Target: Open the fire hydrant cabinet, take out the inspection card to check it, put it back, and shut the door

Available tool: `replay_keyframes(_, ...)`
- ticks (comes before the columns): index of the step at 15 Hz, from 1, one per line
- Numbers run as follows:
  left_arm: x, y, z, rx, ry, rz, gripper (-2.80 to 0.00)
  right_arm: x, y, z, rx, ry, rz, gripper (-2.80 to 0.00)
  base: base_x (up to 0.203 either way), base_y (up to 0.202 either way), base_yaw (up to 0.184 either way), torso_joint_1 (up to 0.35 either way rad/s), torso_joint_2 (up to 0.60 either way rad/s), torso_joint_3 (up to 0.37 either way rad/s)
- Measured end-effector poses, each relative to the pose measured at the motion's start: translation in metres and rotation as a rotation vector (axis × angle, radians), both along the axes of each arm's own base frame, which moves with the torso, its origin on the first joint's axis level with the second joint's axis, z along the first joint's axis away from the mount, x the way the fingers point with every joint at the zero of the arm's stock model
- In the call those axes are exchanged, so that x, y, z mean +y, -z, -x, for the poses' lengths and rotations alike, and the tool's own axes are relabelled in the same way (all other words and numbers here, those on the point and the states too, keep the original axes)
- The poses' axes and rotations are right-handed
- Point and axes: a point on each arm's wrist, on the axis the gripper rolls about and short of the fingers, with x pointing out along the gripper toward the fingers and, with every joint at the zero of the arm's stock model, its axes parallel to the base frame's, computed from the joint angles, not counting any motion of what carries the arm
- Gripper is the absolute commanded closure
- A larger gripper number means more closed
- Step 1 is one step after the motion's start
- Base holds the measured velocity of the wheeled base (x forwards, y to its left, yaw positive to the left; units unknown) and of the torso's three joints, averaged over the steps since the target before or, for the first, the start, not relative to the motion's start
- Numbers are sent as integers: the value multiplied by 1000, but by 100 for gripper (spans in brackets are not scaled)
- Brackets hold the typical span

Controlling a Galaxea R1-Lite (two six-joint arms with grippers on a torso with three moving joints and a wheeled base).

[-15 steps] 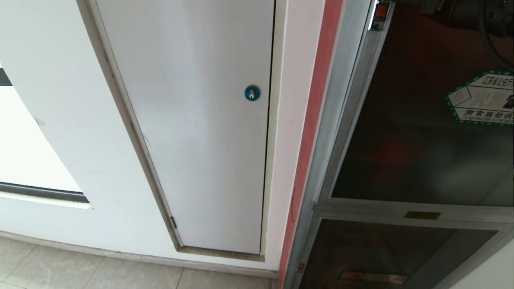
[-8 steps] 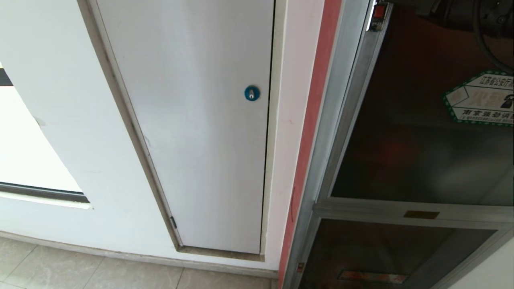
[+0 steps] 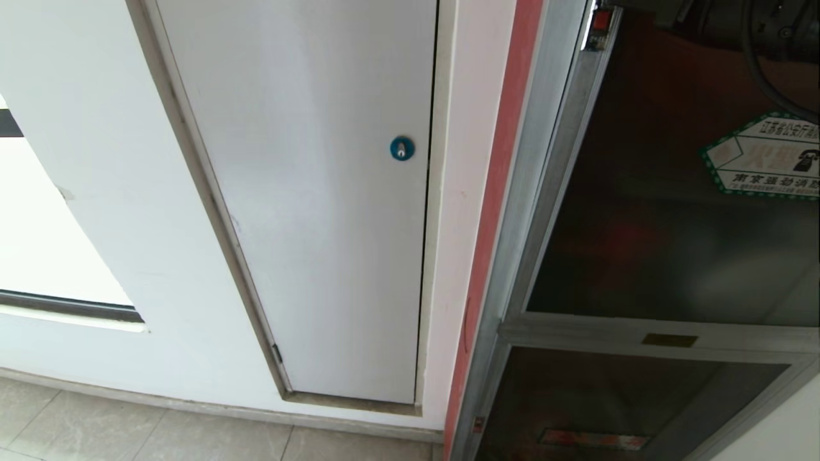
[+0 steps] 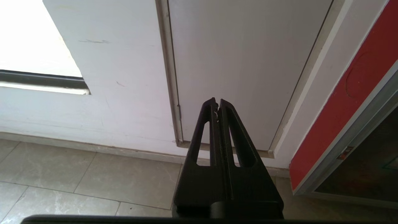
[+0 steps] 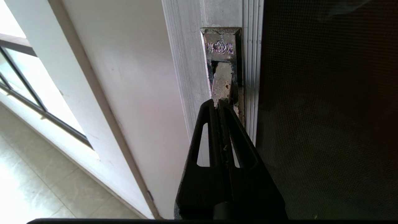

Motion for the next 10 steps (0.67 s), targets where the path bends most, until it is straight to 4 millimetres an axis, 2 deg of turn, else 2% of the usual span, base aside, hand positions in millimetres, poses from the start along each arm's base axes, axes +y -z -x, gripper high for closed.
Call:
replay_keyframes(4, 0, 0, 0, 0, 0, 0, 0, 0, 2, -3, 6, 19, 0, 0, 0, 0, 0, 0, 0, 0)
replay_keyframes(6, 0, 0, 0, 0, 1, 0, 0, 0, 10, -7, 53, 24, 11, 0, 0, 0, 0, 13, 4, -4)
replay_keyframes(10, 0, 0, 0, 0, -1, 0, 0, 1, 9, -11, 36, 31, 6, 0, 0, 0, 0, 0, 0, 0)
